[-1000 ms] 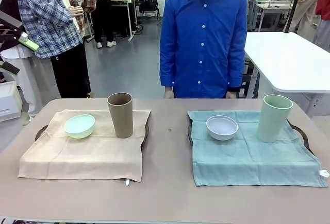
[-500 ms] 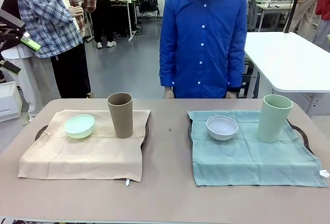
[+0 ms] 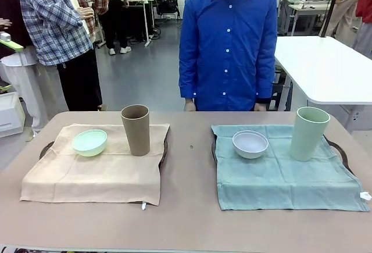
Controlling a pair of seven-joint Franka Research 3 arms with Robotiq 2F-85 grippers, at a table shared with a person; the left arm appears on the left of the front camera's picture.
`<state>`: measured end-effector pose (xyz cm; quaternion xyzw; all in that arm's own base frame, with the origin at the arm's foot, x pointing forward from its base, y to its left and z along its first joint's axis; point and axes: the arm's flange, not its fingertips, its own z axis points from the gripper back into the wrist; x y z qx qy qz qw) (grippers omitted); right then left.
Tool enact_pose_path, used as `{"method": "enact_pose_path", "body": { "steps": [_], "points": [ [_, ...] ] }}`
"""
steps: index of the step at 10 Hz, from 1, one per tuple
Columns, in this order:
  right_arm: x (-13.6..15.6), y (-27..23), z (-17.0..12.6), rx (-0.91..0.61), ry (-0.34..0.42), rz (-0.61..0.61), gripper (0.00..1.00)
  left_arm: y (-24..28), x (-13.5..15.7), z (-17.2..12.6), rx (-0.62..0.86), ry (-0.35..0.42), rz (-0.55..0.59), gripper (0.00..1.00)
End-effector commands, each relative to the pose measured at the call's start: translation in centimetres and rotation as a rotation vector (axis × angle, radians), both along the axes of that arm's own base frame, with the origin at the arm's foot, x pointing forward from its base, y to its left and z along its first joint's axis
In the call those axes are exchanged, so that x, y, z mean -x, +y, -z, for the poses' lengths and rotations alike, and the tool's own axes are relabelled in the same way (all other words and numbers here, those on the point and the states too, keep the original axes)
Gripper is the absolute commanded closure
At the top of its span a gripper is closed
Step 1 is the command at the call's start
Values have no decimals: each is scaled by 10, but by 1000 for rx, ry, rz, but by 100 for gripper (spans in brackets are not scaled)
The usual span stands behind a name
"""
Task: Set up a tray with a mat and arrange the tableware.
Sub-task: Place the Picnic Bowl and Reusable plastic cup back onto the Handle tray in front of the human's position.
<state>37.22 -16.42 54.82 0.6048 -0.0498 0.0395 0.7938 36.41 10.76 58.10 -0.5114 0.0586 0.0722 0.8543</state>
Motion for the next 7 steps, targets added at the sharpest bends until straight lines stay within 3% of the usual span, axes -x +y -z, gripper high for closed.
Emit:
{"method": "enact_pose_path", "body": {
  "steps": [1,3,5,7],
  "points": [
    [-3,-18,34,-102,119,27,0,25,-12,11,116,37,14,0],
    [7,-36,72,-159,280,95,0,46,-12,40,205,73,17,0],
    [18,-48,83,-186,309,118,0,60,-10,68,271,92,26,0],
    [16,-57,88,-193,307,137,0,70,-13,86,301,55,2,0]
  ]
}}
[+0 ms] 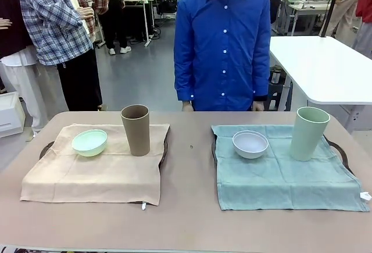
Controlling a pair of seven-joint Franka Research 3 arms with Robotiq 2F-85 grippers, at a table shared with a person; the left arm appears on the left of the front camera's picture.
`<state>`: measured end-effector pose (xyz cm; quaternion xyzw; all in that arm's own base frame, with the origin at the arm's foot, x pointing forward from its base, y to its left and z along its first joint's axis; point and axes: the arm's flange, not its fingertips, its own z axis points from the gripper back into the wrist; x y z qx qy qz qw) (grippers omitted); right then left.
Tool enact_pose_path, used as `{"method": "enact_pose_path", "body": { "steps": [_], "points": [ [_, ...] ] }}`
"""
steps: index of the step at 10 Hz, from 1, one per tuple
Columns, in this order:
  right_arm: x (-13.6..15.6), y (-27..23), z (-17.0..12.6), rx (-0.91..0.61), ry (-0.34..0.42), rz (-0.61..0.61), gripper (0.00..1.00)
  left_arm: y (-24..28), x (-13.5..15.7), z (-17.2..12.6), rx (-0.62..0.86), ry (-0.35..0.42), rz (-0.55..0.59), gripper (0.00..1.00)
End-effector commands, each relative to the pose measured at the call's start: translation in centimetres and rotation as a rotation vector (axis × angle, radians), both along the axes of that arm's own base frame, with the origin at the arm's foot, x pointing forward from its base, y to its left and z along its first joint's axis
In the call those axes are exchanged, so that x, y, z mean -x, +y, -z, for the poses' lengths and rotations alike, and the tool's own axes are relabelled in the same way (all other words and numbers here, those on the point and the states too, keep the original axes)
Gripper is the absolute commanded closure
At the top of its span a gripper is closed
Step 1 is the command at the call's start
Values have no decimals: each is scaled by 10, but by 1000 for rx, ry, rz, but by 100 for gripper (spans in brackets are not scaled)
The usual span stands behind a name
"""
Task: Set up a tray with a mat and arrange the tableware.
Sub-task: Place the Picnic Bowl and Reusable plastic cup back onto the Handle tray in front of the human's position.
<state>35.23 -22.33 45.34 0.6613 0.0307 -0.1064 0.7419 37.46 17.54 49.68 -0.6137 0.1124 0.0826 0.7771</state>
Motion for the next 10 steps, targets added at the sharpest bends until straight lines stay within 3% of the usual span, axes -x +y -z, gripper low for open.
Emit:
{"method": "enact_pose_path", "body": {
  "steps": [1,2,10],
  "points": [
    [-11,2,-12,-19,-21,17,0,1,-4,-1,41,-66,-22,0],
    [0,0,0,0,0,0,0,0,0,0,0,0,0,0],
    [0,0,0,0,0,0,0,0,0,0,0,0,0,0]
  ]
}}
